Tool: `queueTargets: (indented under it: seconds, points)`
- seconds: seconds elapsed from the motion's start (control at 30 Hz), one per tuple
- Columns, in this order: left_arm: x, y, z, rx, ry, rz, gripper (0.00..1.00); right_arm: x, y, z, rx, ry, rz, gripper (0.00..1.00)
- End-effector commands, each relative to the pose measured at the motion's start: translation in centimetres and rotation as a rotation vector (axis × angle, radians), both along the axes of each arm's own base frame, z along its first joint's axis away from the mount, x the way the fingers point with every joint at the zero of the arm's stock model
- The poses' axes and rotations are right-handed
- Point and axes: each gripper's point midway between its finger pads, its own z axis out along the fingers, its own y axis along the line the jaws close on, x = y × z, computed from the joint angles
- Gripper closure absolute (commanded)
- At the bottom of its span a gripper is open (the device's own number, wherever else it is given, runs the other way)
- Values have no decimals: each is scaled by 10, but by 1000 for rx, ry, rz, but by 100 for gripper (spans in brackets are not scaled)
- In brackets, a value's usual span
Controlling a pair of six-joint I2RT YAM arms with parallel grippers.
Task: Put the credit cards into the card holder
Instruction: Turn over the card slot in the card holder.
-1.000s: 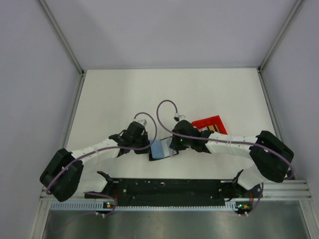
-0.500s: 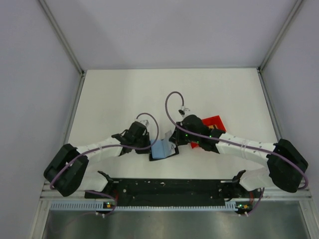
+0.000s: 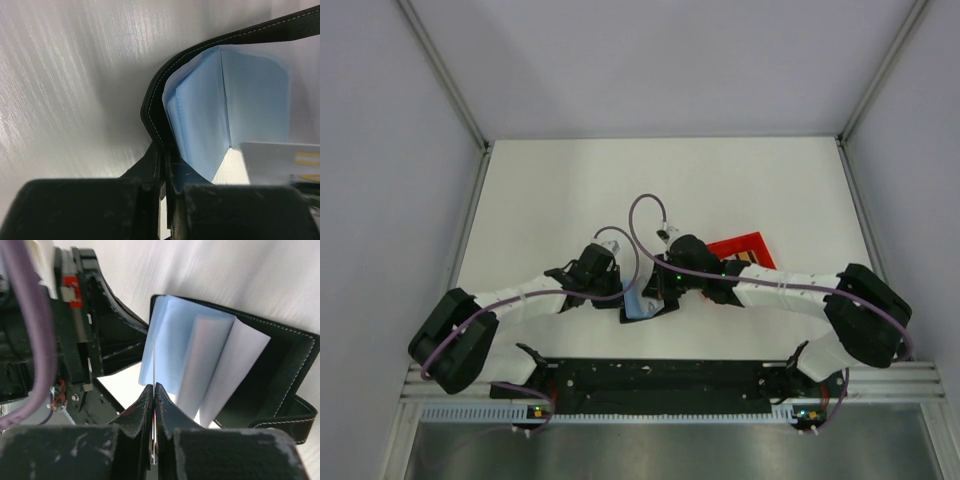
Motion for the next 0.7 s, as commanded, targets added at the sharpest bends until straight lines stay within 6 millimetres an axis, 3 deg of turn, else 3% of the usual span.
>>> queueTargets:
  seconds: [0.0,0.27,0.67]
  points:
    - [7,-6,7,-13,-28,-15,100,5,19,5,46,2,-11,100]
    - [3,0,-2,12,-18,-5,100,24,-12,-39,-26,44,-102,100]
    - [1,4,-16,54,22,-5,100,18,-4,-60,78,106,-93,100]
